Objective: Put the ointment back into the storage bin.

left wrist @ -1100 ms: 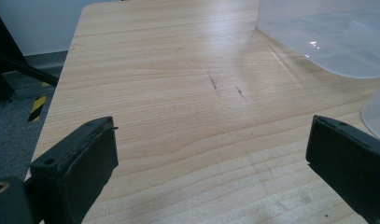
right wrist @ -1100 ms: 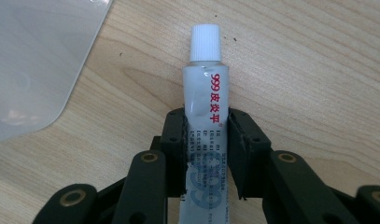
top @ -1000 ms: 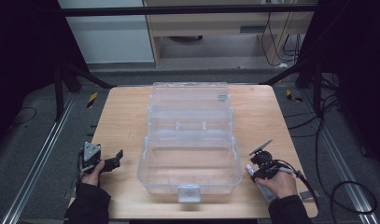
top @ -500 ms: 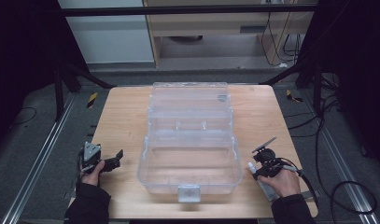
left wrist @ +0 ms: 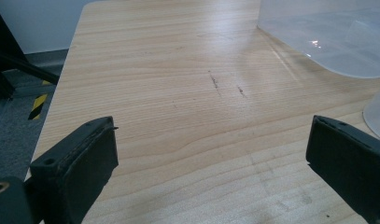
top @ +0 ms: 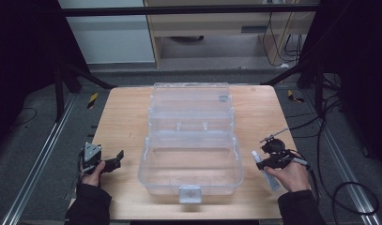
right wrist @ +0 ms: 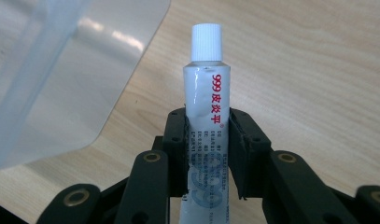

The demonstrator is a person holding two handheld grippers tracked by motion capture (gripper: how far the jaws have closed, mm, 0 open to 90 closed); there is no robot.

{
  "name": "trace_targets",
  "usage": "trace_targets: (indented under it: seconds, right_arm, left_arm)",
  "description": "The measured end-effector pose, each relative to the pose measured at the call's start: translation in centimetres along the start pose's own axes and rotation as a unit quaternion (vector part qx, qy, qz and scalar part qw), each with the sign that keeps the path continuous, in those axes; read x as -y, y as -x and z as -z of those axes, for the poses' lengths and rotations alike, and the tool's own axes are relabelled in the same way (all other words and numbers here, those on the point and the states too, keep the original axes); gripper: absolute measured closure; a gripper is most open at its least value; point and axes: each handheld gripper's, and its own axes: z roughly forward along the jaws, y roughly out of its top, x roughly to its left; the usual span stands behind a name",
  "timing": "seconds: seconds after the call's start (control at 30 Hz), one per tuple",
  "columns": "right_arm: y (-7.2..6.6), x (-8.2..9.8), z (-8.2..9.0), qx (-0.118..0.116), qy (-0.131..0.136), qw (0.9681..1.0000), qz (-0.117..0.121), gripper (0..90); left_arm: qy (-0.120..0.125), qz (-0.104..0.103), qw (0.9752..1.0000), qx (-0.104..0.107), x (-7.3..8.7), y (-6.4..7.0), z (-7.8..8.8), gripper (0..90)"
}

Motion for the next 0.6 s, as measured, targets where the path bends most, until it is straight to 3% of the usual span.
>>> trace_targets:
  seconds: [0.27, 0.6]
  right_arm:
    - [0.0, -0.7, 1.2, 0.004, 0.03, 0.9996, -0.001, 69.7]
    - [-0.3, -1.5, 3.7, -0.006, 0.078, 0.9957, 0.049, 69.7]
  left_arm:
    - [0.002, 0.001, 1.0, 0.002, 0.0, 0.0, 0.0, 1.6]
    - [0.002, -0.001, 1.0, 0.002, 0.0, 0.0, 0.0, 1.6]
